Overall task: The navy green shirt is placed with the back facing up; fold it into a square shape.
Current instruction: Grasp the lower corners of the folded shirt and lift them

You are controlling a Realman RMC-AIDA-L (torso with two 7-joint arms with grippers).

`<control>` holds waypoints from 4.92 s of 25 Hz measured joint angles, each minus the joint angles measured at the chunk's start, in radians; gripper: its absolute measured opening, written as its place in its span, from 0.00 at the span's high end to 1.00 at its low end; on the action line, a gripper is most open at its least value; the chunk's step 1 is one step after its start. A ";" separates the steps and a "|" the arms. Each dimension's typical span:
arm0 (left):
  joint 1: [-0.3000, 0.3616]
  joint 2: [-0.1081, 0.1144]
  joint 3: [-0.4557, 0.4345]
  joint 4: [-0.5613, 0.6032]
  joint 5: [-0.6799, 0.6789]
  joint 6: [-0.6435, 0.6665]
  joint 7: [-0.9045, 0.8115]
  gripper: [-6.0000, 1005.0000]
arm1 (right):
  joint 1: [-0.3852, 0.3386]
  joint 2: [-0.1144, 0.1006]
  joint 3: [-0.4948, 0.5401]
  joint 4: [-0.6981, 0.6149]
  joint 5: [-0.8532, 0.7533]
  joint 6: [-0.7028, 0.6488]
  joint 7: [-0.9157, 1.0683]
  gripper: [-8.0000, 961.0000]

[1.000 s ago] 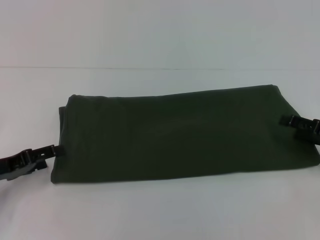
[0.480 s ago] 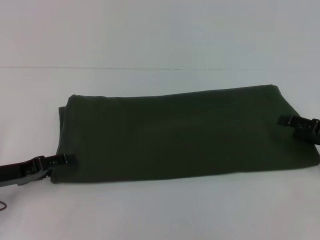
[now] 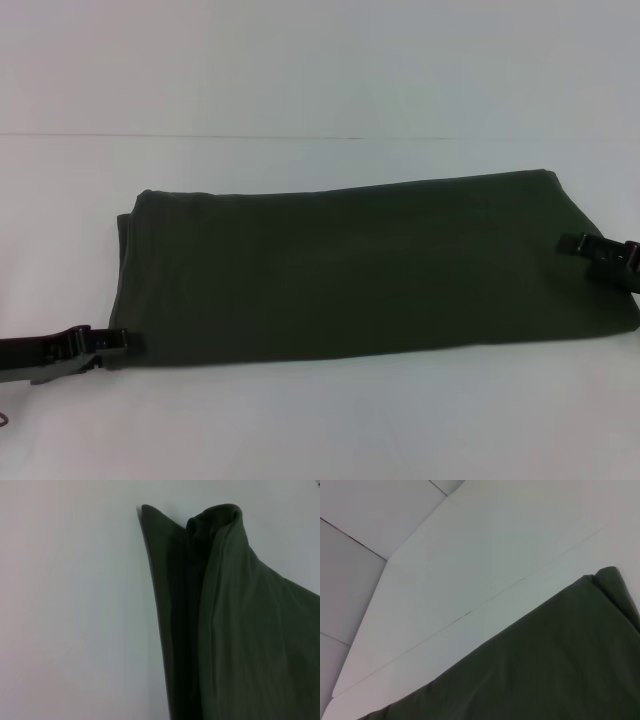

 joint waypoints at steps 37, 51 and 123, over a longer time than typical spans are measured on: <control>-0.016 0.008 0.016 0.000 -0.002 0.035 0.008 0.98 | 0.158 -0.067 -0.116 -0.211 -0.561 -0.143 0.559 0.10; -0.023 0.011 0.015 -0.003 -0.002 0.036 0.006 0.98 | 0.142 -0.072 -0.122 -0.212 -0.567 -0.126 0.555 0.12; 0.006 0.033 -0.021 0.070 0.168 0.453 0.031 0.98 | -0.012 -0.082 -0.082 -0.247 -0.595 -0.456 0.248 0.98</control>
